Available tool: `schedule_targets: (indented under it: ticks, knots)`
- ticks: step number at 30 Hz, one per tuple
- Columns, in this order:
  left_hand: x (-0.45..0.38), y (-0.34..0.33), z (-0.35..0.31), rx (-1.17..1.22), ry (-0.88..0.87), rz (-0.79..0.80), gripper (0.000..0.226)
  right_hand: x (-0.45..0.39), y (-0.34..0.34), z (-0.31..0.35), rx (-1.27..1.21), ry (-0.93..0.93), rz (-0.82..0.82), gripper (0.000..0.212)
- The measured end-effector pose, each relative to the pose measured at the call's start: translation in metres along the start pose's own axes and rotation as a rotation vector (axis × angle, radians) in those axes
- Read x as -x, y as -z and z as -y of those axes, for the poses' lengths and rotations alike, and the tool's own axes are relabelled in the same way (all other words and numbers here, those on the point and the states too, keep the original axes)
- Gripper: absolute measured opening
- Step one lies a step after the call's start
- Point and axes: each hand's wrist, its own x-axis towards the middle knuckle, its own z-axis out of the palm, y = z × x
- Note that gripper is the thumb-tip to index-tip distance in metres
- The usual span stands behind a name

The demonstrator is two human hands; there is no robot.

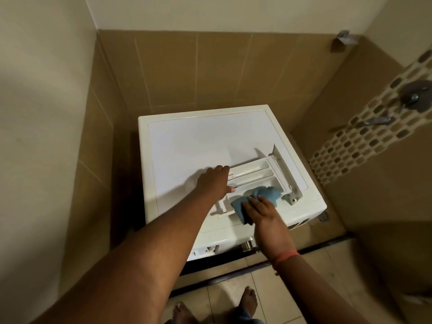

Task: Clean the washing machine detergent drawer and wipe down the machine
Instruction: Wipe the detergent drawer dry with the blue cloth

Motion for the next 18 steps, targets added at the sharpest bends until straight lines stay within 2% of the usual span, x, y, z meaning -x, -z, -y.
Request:
schedule_targets:
  ticks: [4,8,13,15,18]
  knots:
    - [-0.005,0.011,-0.001,0.075,0.014,0.053,0.07,-0.03,-0.017,0.039,-0.068,0.059,0.011,0.054]
    - [-0.008,0.016,-0.005,0.073,0.022,0.079,0.07,-0.037,-0.024,0.044,-0.013,0.111,0.094,0.042]
    - [-0.01,0.018,-0.004,0.093,0.049,0.154,0.062,-0.051,0.008,0.015,-0.15,0.059,-0.076,0.048]
    - [-0.012,0.024,-0.002,0.116,0.049,0.204,0.059,-0.056,0.01,0.015,-0.12,0.162,-0.085,0.038]
    - [-0.012,0.034,-0.002,0.165,0.059,0.284,0.072,-0.049,-0.012,0.02,-0.039,0.32,0.007,0.034]
